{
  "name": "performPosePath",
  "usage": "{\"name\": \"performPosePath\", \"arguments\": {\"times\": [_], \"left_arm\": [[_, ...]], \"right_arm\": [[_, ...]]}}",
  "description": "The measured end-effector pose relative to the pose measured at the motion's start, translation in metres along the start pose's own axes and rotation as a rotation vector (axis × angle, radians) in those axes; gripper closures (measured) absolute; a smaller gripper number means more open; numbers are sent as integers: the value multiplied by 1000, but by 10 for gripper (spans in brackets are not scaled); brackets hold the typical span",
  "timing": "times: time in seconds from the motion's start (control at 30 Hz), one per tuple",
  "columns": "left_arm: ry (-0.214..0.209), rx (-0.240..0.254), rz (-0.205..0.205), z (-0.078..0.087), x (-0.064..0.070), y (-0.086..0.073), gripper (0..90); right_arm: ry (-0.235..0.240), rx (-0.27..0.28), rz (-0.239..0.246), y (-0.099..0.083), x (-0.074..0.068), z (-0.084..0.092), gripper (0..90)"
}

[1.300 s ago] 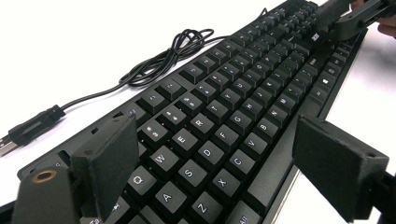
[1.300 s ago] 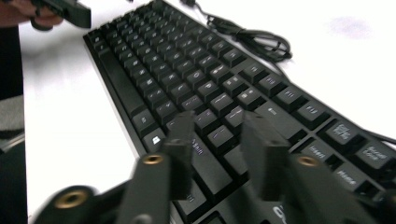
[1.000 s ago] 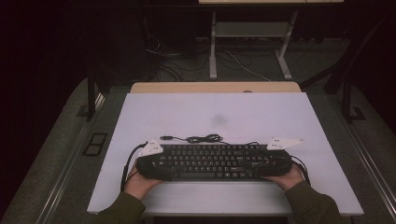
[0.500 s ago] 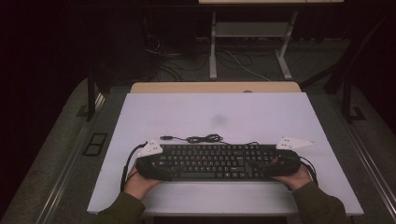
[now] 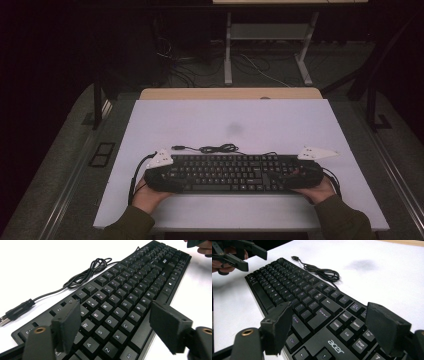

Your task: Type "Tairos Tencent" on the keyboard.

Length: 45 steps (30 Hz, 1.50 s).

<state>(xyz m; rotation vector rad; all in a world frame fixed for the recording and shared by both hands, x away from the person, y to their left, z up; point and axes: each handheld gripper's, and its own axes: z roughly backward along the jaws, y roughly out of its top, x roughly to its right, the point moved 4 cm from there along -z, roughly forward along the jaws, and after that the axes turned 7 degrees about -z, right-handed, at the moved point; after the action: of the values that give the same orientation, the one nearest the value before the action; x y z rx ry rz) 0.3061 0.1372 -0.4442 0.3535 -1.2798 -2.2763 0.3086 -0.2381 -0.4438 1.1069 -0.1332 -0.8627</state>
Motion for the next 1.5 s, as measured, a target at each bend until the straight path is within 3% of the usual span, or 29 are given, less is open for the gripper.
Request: {"name": "performPosePath", "arguments": {"times": [0.6, 0.87, 1.2, 1.5], "left_arm": [[32, -25, -8, 4, -7, -5, 560], [60, -71, 2, 5, -12, -9, 697], [49, -109, 0, 6, -14, -12, 864], [50, -119, 12, 4, -17, -15, 886]], "right_arm": [[-4, -2, -9, -1, 1, 0, 222], [-6, -5, -9, -2, 2, -1, 224], [-6, -6, -10, -2, 2, -1, 226], [-6, -6, -11, -2, 2, -1, 226]]}}
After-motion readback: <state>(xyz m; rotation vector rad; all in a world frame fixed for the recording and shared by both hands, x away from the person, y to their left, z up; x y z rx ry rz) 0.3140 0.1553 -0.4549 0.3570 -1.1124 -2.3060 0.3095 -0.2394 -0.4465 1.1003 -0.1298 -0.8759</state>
